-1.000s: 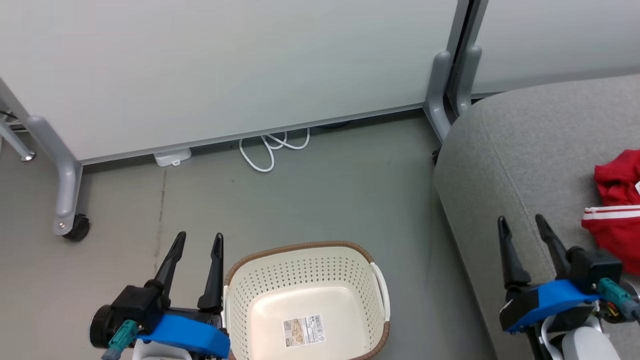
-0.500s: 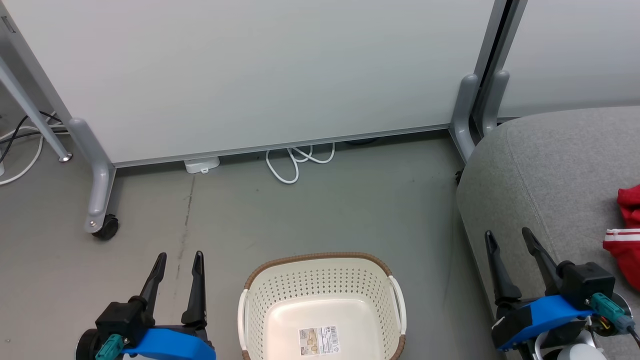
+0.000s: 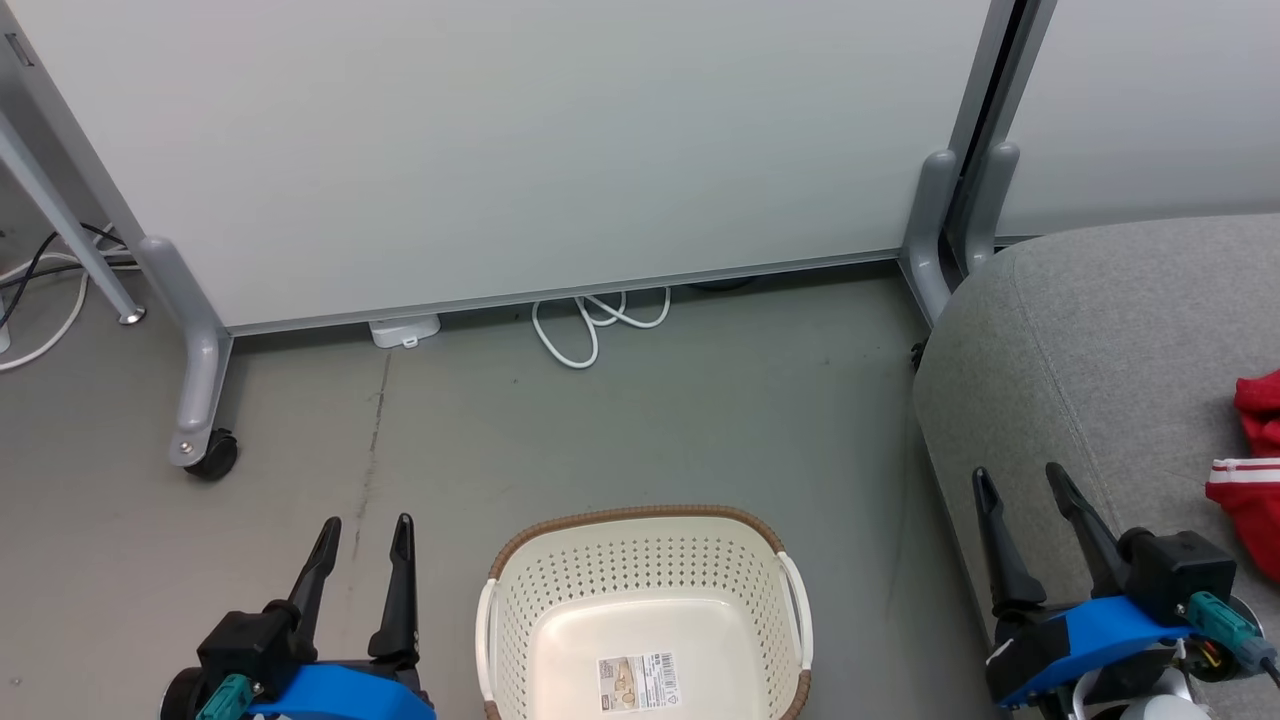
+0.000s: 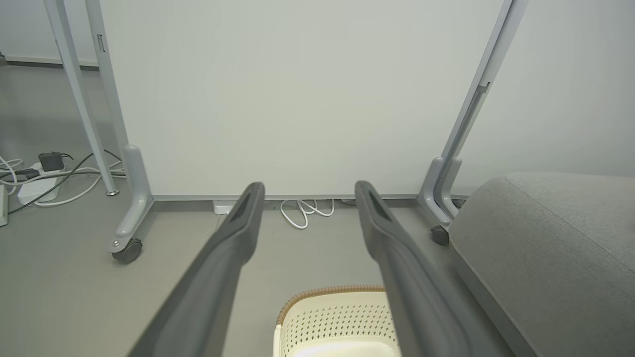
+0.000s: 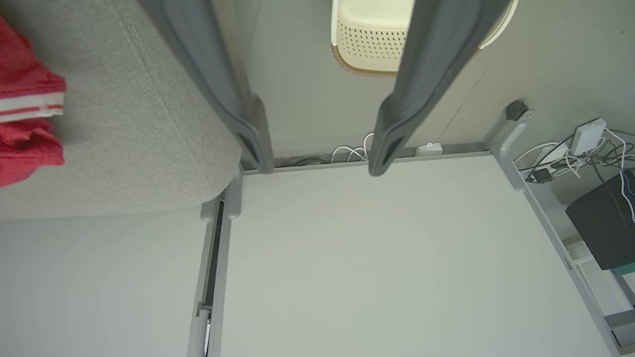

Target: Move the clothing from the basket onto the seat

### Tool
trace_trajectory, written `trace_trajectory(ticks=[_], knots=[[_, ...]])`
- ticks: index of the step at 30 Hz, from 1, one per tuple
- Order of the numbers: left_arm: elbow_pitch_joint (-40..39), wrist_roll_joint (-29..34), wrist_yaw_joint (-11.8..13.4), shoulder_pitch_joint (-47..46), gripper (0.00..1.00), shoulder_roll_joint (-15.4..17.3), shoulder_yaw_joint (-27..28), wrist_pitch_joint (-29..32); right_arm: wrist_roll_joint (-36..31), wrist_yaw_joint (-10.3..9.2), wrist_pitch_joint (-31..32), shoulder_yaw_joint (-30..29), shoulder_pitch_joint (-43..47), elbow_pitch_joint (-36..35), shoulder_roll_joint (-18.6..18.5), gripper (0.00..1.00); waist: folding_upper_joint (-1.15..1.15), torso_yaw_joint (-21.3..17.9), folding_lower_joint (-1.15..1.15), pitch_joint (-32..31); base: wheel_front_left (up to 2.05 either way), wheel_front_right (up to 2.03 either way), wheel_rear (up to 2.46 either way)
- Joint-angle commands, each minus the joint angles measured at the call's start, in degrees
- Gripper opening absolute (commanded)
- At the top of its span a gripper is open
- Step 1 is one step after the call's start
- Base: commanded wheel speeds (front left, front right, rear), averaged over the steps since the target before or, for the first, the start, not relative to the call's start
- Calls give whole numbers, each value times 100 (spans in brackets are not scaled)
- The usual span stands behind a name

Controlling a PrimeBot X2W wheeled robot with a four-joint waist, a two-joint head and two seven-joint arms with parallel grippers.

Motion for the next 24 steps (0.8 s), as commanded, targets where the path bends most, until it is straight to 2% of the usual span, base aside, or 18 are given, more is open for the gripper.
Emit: trace_trajectory(ticks=[1, 14, 15, 24], knots=[[19, -28, -7, -28, 100, 23, -22, -17, 24, 1, -3, -1, 62, 9, 7, 100, 0, -3, 0, -2, 0, 0, 0], [73, -74, -7, -37, 100, -1, -29, -17, 110, 1, 32, 51, 84, -14, 7, 100, 0, -19, 0, -15, 0, 0, 0], [69, -68, -1, -1, 0, -3, -33, 0, 103, 0, 7, 52, 9, -2, 0, 0, 0, -19, 0, -16, 0, 0, 0], [427, -130, 0, 250, 0, -98, -31, 42, 130, 0, 8, 54, 156, 409, 19, 0, 0, -21, 0, -18, 0, 0, 0]])
